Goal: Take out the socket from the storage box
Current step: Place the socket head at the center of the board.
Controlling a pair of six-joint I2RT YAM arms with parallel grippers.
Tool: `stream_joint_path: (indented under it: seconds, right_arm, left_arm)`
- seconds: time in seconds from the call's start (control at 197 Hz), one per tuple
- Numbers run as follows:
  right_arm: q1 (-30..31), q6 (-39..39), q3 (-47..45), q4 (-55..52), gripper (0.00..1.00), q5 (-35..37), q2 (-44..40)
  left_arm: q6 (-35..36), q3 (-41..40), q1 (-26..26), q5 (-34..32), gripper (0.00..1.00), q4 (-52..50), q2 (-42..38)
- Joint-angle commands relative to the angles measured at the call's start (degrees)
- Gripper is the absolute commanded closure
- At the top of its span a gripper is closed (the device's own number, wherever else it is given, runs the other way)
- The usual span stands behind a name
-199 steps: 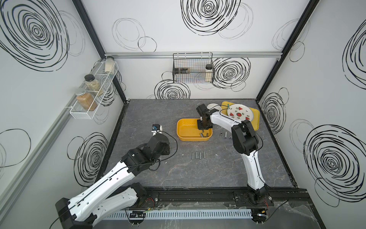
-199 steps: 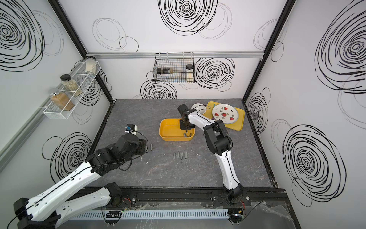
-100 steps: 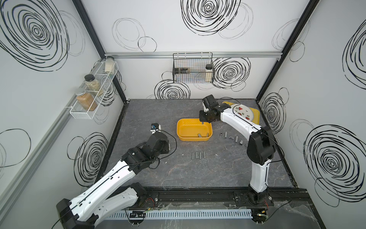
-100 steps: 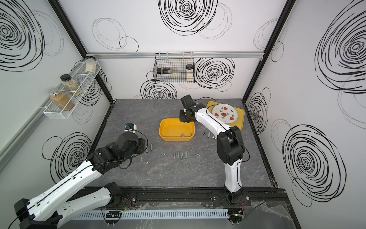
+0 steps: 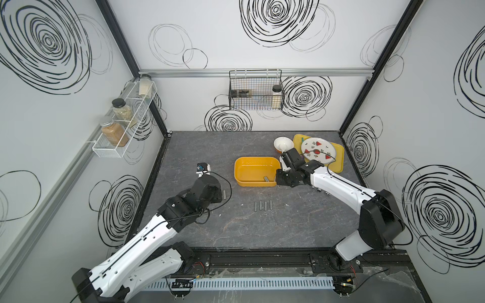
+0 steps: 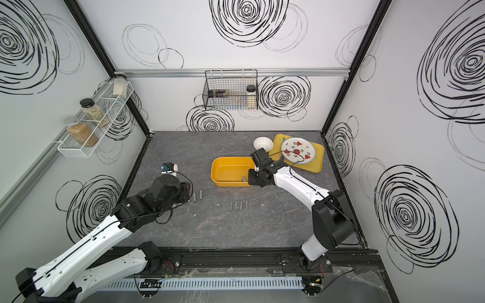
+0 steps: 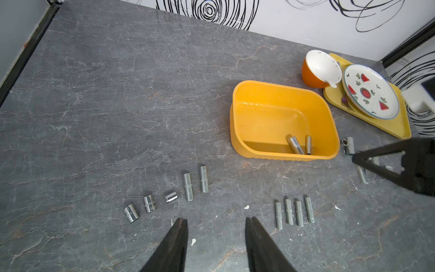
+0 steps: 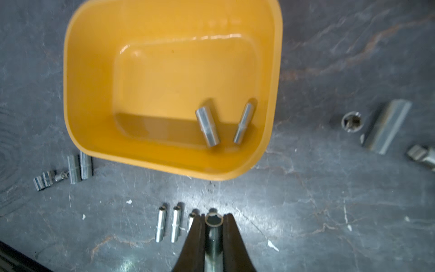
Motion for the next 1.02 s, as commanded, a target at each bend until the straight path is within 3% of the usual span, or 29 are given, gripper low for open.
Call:
stream_joint_path:
  seconds: [0.0, 0.269, 1.01]
  right_arm:
    - [1.56, 2.82, -5.93, 4.13, 0.95, -0.26, -4.23]
    - [3.02, 6.11, -16.19, 11.79, 0.95, -1.49, -4.93]
    - [4.91, 8.35, -17.84, 17.33, 0.91, 2.29, 4.01]
  left_arm:
    - [-0.27, -0.62, 0.39, -1.21, 0.52, 1.22, -0.47]
    - [-0.62, -0.62, 0.86, -2.12, 0.52, 1.11, -0.39]
    - [-0.10, -0.71, 1.61, -0.92, 0.52, 1.38, 0.90]
